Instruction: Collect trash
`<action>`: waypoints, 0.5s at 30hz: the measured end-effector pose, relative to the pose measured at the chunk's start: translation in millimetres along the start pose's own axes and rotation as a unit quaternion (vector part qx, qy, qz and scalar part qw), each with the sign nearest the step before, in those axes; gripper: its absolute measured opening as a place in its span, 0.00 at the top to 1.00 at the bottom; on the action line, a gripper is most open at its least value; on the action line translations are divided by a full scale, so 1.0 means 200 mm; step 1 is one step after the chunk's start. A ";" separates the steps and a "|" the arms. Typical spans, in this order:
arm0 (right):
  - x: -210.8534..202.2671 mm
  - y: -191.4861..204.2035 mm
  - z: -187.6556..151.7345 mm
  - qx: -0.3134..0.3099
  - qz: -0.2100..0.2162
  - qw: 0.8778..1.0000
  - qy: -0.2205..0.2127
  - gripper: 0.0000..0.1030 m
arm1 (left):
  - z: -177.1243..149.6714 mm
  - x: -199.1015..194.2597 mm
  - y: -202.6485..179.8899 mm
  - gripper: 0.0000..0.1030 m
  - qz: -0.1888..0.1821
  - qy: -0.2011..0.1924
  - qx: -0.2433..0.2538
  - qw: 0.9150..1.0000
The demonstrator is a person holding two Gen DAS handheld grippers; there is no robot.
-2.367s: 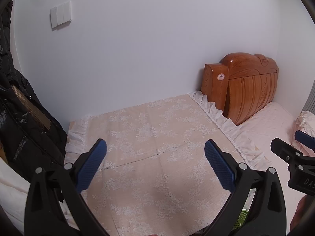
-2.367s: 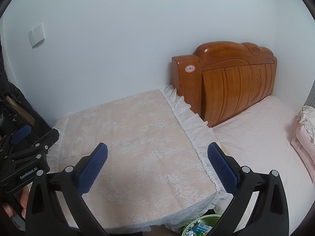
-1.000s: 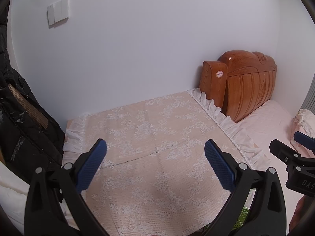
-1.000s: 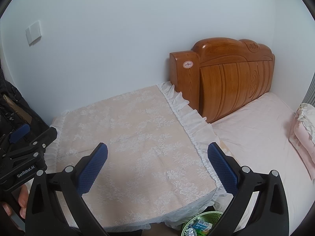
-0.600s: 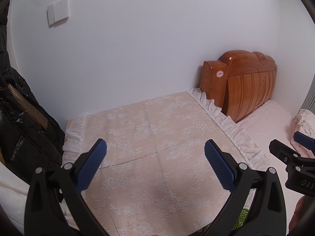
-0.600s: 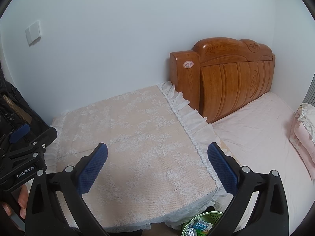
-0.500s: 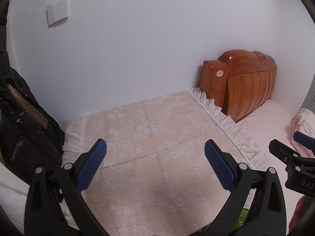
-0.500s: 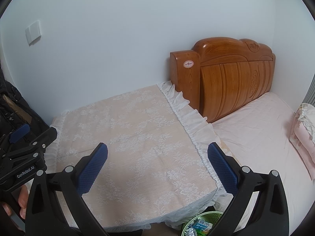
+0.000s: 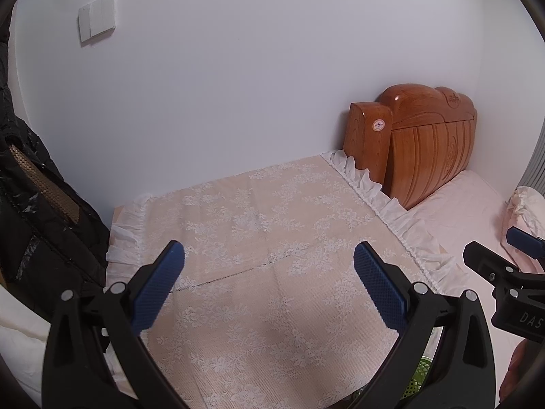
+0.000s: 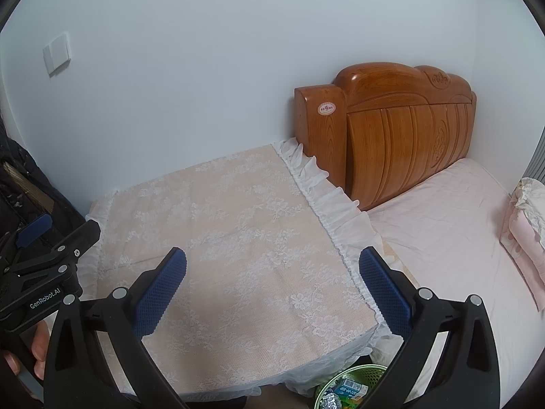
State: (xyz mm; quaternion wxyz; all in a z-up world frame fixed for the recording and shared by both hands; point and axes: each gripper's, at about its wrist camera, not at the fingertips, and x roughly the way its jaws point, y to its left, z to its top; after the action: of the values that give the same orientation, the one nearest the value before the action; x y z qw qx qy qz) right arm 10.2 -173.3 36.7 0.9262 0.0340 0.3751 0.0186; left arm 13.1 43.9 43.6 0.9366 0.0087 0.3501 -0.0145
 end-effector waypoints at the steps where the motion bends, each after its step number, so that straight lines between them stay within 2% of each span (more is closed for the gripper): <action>1: 0.00 0.00 0.00 0.000 0.000 1.000 0.000 0.02 | 0.00 0.00 0.00 0.07 0.001 -0.002 -0.001 1.000; 15: 0.00 0.00 -0.02 0.001 -0.003 1.000 0.002 0.02 | 0.00 0.02 0.02 0.07 -0.010 0.013 -0.009 1.000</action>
State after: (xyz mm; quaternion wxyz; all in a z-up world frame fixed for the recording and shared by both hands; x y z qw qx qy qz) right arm 7.1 -172.7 33.6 0.9253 0.0333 0.3774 0.0157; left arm 15.8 48.8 40.5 0.9319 -0.0032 0.3620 -0.0201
